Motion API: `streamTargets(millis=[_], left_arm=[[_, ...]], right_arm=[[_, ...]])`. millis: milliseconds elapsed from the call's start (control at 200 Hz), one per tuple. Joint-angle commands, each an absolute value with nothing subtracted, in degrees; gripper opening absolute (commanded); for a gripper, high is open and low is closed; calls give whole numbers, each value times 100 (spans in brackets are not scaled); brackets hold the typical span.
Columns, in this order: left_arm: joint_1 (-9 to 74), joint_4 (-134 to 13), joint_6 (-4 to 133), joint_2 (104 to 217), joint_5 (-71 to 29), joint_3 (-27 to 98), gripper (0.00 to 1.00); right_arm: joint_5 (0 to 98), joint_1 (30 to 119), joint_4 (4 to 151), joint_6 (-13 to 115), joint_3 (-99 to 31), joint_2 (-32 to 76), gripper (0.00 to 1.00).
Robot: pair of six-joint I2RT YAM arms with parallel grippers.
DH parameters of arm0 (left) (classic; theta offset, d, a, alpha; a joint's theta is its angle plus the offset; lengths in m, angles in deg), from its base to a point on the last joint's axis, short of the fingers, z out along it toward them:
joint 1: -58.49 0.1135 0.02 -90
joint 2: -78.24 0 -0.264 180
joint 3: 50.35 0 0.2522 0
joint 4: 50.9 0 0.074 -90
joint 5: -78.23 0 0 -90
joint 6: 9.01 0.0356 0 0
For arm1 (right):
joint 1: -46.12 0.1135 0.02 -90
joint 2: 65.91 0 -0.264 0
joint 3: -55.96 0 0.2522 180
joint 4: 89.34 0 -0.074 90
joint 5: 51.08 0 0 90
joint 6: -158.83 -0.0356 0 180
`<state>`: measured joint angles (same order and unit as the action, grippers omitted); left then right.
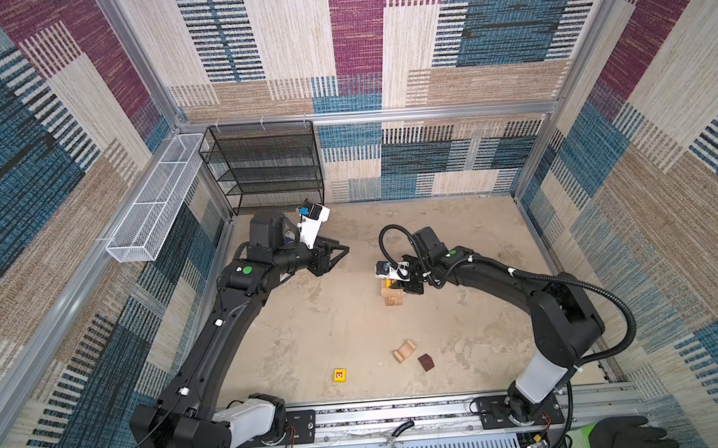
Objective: Build the wood block tower
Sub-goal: 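Carry the yellow T cube over the tower top with the right gripper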
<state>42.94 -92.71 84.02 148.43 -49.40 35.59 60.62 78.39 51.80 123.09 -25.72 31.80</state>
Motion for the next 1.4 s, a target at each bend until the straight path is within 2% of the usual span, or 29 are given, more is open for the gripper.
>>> streamTargets(millis=[0,696,1157,1392], left_arm=[[4293,-9207,8538,14828,-4904,3568,45],[4296,-9239,8547,14831,-4825,3567,45],[4293,-9261,8521,14881,-4754,3592,45],[4293,-9270,8521,14892,-4742,3593,45]], right_arm=[[6278,7848,5146,12406,-2641,3237,6],[6207,7842,4967,12270,-2846,3516,12],[6099,7843,4933,12176,-2881,3584,22],[6068,7842,4926,12079,-2910,3587,32]])
